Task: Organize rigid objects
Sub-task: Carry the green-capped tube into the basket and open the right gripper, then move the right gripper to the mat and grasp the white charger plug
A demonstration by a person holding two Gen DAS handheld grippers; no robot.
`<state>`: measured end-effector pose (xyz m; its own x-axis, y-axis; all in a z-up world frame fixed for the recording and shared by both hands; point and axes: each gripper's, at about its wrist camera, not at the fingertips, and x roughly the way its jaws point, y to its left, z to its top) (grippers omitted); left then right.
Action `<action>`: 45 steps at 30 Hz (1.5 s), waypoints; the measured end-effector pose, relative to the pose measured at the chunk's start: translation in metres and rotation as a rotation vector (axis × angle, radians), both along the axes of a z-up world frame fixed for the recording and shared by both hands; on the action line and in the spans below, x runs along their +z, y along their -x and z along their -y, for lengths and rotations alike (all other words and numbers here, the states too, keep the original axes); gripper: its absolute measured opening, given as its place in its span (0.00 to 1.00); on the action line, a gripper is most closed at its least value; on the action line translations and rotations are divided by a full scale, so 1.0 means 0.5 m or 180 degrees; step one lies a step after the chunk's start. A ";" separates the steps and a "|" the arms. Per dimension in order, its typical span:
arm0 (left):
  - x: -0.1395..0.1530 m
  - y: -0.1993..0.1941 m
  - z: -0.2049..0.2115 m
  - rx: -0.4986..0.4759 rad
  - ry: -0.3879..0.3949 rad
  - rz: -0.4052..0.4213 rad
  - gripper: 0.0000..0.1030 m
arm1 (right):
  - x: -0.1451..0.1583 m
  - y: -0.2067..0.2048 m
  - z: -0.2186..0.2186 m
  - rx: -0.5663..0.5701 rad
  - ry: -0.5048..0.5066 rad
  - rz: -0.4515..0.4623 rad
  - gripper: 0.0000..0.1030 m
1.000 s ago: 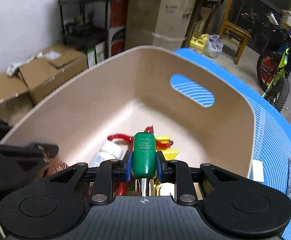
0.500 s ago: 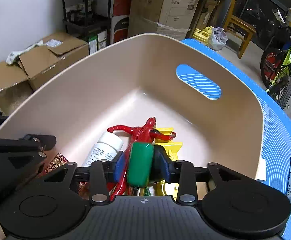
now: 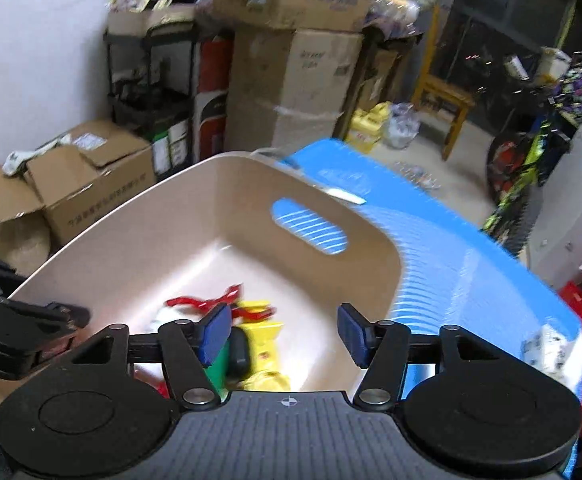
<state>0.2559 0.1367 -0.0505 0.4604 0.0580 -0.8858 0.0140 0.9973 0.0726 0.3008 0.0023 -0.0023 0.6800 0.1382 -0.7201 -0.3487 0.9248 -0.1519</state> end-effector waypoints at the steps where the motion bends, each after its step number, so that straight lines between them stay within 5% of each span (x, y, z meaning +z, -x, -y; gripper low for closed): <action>1: 0.000 0.000 0.001 0.0000 0.0000 0.0000 0.12 | 0.007 0.000 0.014 -0.0038 -0.0007 0.0039 0.67; 8: 0.000 0.000 0.001 0.0001 0.0001 -0.0001 0.12 | 0.008 -0.033 0.121 -0.0417 0.0034 0.0197 0.74; 16: -0.002 0.001 0.005 -0.0001 -0.0020 0.0000 0.12 | -0.082 -0.081 0.247 -0.1013 -0.0005 0.0052 0.74; 26: -0.005 0.000 0.007 -0.0003 -0.0034 -0.0008 0.12 | -0.213 -0.139 0.269 -0.1156 0.0106 -0.0070 0.74; 35: -0.005 0.000 0.007 -0.0005 -0.0041 -0.0008 0.13 | -0.268 -0.174 0.277 -0.1299 -0.0012 -0.0100 0.73; 41: -0.005 0.000 0.007 -0.0004 -0.0036 -0.0009 0.13 | -0.272 -0.171 0.283 -0.1219 -0.0205 -0.0069 0.46; 45: -0.005 0.000 0.007 -0.0003 -0.0033 -0.0010 0.13 | -0.271 -0.160 0.269 -0.1204 -0.0124 -0.0019 0.42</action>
<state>0.2560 0.1334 -0.0529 0.4576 0.0669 -0.8866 0.0151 0.9964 0.0830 0.3809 -0.1320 -0.1376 0.6841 -0.0946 -0.7233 0.0178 0.9934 -0.1131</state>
